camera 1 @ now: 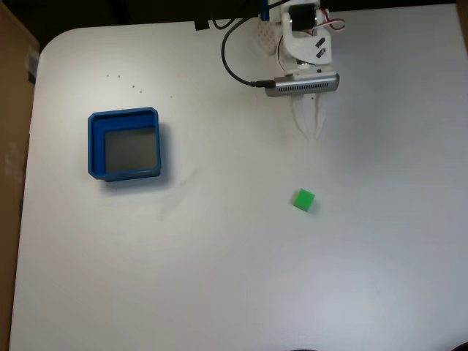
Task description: Pick up green cube and drop it in the blue box
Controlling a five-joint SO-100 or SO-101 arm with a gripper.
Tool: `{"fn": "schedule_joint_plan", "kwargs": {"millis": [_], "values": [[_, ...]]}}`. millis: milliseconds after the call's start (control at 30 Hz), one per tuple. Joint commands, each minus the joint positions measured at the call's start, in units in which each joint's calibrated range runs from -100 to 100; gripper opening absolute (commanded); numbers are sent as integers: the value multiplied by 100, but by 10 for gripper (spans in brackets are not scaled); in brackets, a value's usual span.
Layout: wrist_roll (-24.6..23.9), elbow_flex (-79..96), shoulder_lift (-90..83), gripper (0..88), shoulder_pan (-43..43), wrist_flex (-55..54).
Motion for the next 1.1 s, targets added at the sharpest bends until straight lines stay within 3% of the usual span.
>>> {"fn": "schedule_joint_plan", "kwargs": {"millis": [0, 633, 1067], "values": [[-20, -871, 476, 7, 20, -77], [-20, -3536, 2816, 8, 42, 96], [-29, -6201, 4187, 8, 172, 3244]]}}
